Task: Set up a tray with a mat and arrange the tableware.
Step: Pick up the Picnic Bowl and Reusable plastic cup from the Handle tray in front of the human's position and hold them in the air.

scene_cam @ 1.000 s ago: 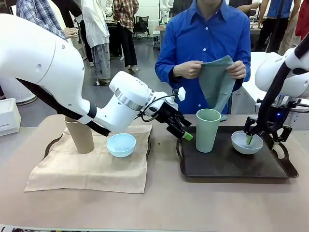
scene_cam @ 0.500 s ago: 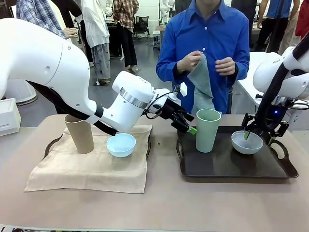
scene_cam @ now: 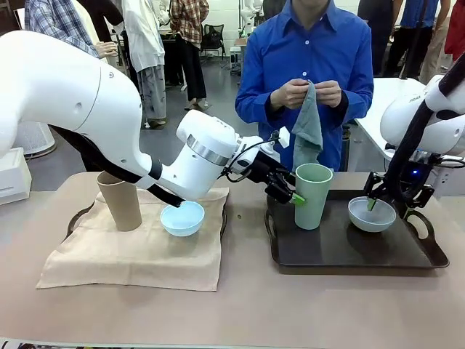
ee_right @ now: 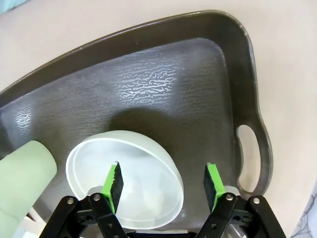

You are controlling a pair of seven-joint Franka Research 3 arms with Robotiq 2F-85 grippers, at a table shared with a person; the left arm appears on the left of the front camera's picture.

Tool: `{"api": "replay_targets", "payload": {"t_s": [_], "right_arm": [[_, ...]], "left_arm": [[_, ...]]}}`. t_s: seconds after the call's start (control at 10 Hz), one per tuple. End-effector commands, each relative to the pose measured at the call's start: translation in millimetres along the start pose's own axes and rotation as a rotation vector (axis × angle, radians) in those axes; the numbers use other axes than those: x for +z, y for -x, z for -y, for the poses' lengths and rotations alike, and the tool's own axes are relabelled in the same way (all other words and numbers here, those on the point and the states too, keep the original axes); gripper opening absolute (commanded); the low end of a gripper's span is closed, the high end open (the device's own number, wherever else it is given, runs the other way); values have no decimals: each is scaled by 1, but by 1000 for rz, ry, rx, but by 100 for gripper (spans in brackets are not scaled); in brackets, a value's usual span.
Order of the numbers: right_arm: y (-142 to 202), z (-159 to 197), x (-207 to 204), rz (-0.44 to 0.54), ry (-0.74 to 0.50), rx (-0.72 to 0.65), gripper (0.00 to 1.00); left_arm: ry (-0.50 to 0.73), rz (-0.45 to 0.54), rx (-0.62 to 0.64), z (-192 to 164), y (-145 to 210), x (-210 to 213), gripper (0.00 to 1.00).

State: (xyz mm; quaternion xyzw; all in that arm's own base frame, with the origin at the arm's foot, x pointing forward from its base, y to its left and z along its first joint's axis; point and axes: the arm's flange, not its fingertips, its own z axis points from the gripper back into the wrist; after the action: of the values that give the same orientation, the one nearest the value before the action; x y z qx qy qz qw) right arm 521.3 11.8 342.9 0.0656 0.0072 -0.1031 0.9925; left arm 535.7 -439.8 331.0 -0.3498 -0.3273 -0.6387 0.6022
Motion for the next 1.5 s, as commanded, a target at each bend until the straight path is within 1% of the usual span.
{"api": "replay_targets", "payload": {"t_s": [0.0,0.3,0.7,0.8,0.9,1.0,1.1,1.2,1.3,1.4], "right_arm": [[-2,4,-10,27,18,33,85],[-6,3,-20,38,0,65,85],[-9,3,-26,70,-32,105,85],[-9,4,-27,70,-30,119,26],[-8,4,-28,67,-25,119,26],[-7,5,-28,68,-23,121,0],[-7,5,-28,69,-21,125,20],[-6,5,-28,67,-18,125,0],[-6,6,-28,64,-13,123,0],[-6,7,-29,63,-14,120,0]], "left_arm": [[10,41,-25,0,0,-5,100],[58,35,-28,2,2,-20,100],[85,38,-30,-1,5,-34,100],[74,42,-39,0,5,-34,45],[71,47,-45,0,5,-33,44],[68,52,-49,1,6,-33,0],[66,54,-52,1,5,-33,0],[64,54,-50,2,4,-32,0],[64,57,-47,1,4,-32,29],[65,58,-45,1,4,-32,28]]}}
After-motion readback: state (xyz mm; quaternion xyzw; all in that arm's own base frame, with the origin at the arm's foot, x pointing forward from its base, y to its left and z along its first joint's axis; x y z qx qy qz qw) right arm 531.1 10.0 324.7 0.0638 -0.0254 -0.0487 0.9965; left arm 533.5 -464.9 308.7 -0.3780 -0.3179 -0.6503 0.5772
